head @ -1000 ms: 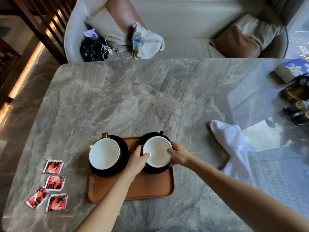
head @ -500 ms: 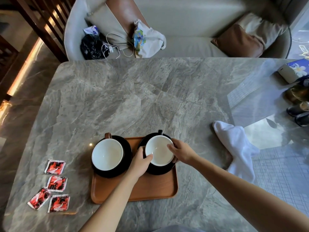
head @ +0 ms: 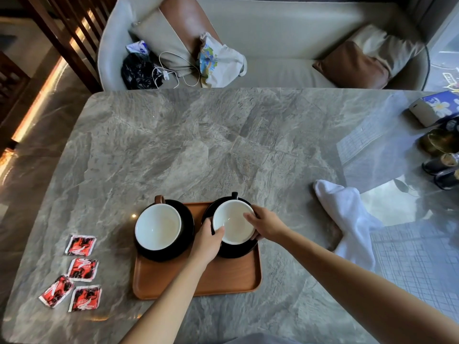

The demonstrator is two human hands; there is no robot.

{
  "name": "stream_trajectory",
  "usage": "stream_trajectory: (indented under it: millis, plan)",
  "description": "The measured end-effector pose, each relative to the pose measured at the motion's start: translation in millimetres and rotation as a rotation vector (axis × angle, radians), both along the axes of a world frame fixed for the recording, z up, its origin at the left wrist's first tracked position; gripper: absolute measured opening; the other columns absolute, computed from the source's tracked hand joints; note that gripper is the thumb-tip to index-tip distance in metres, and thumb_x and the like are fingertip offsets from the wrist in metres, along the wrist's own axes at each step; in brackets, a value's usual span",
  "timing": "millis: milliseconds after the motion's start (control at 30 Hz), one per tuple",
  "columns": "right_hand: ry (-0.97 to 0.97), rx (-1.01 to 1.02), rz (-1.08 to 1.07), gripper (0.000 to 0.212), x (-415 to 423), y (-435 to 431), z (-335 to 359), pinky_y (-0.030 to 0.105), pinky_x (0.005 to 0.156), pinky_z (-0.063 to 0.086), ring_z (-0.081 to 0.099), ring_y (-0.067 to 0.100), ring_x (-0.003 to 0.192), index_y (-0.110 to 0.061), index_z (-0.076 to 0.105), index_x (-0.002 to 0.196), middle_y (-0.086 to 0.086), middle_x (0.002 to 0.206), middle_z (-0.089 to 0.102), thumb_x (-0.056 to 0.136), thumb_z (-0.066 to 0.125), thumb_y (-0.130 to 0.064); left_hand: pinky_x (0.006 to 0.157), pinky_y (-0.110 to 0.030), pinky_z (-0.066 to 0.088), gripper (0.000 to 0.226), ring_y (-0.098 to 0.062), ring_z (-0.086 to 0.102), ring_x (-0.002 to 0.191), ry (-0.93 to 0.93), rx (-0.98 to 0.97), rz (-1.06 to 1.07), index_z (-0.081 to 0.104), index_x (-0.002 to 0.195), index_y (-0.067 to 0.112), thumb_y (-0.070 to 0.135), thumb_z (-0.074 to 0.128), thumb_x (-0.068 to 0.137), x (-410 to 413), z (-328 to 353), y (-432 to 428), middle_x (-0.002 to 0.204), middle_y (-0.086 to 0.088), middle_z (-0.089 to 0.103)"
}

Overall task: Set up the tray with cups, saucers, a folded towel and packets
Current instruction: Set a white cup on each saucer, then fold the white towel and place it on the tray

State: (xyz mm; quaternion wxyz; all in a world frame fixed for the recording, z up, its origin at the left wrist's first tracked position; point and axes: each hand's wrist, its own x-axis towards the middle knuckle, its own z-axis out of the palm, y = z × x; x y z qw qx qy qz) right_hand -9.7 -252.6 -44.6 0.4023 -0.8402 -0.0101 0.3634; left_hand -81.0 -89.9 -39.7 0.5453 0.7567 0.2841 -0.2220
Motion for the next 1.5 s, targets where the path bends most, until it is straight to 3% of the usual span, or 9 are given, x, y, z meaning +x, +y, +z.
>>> stream_trajectory:
  millis: [167,333,433,533,700,867,1033,1267,1500]
  plan:
    - [0.101,0.107,-0.102,0.031,-7.1,-4.4,9.2,0.035,0.065,0.057,0.067,0.015,0.061,-0.013,0.050,0.123,0.001,0.082,0.064,0.098,0.043,-0.030,0.100,-0.046,0.046,0.043,-0.025,0.051,0.122,-0.038,0.032,0.015,0.044,0.134,0.013,0.028,0.047,0.094,-6.1,1.7,-4.8,0.134,-0.008,0.053]
    - [0.152,0.154,-0.131,0.031,-15.9,-8.2,14.3,0.040,0.078,0.056,0.069,0.020,0.074,-0.016,0.048,0.125,0.005,0.089,0.065,0.100,0.038,-0.032,0.100,-0.045,0.045,0.037,-0.027,0.052,0.117,-0.104,0.087,0.015,0.052,0.124,0.005,0.025,0.050,0.093,-8.7,3.4,-3.1,0.130,-0.012,0.048]
    - [0.101,0.125,-0.135,0.032,-21.5,-8.4,12.7,0.038,0.075,0.056,0.070,0.022,0.082,-0.017,0.048,0.127,0.007,0.095,0.065,0.100,0.038,-0.031,0.104,-0.036,0.040,0.041,-0.023,0.048,0.121,-0.127,0.118,-0.029,0.049,0.131,0.011,0.029,0.049,0.093,-6.2,5.1,4.4,0.134,-0.008,0.047]
    - [-0.008,0.075,-0.144,0.034,-29.7,-7.5,10.3,0.028,0.068,0.053,0.065,0.015,0.081,-0.014,0.050,0.128,0.005,0.100,0.064,0.099,0.042,-0.030,0.108,-0.034,0.032,0.050,-0.021,0.038,0.132,-0.177,0.157,-0.104,0.039,0.140,0.014,0.029,0.049,0.094,-4.6,9.2,9.7,0.144,-0.006,0.039]
    - [-0.403,0.010,-0.311,0.029,-49.9,-8.8,3.1,0.029,0.088,0.045,0.058,0.017,0.109,-0.018,0.054,0.122,0.001,0.120,0.061,0.093,0.050,-0.025,0.118,-0.040,0.011,0.060,-0.021,0.008,0.146,-0.441,0.529,-0.377,0.024,0.146,0.014,0.029,0.049,0.093,-3.0,16.1,13.9,0.158,-0.006,0.015]
    - [-0.573,-0.145,-0.304,0.033,-70.0,-29.4,4.6,0.040,0.099,0.042,0.049,0.019,0.120,-0.020,0.053,0.123,0.000,0.128,0.055,0.090,0.054,-0.024,0.119,-0.045,0.003,0.069,-0.022,-0.007,0.147,-0.537,0.600,-0.561,0.013,0.149,0.018,0.034,0.049,0.092,-1.7,26.7,-1.5,0.160,-0.003,-0.003]
    - [-0.532,-0.204,-0.209,0.033,-78.1,-69.8,4.9,0.044,0.097,0.042,0.048,0.021,0.120,-0.021,0.053,0.122,-0.001,0.127,0.054,0.089,0.056,-0.026,0.119,-0.044,-0.003,0.072,-0.018,-0.011,0.146,-0.546,0.642,-0.650,0.005,0.149,0.020,0.039,0.045,0.093,1.6,31.9,-34.1,0.160,0.000,-0.007]
    - [-0.610,-0.333,-0.015,0.046,-59.1,-150.4,13.9,0.038,0.109,0.033,0.035,0.017,0.137,-0.025,0.047,0.133,-0.003,0.148,0.040,0.089,0.056,-0.033,0.116,-0.043,-0.012,0.074,-0.013,-0.024,0.142,-0.572,0.644,-0.717,-0.005,0.149,0.022,0.043,0.039,0.094,15.3,37.8,-114.0,0.158,0.003,-0.017]
    - [-0.629,-0.397,0.325,0.055,-50.5,-223.0,5.1,0.041,0.114,0.021,0.025,0.018,0.142,-0.027,0.040,0.138,-0.002,0.155,0.027,0.086,0.053,-0.039,0.116,-0.044,-0.012,0.076,-0.017,-0.021,0.144,-0.513,0.725,-0.832,-0.011,0.148,0.022,0.046,0.037,0.093,27.9,20.8,-198.5,0.158,0.003,-0.019]
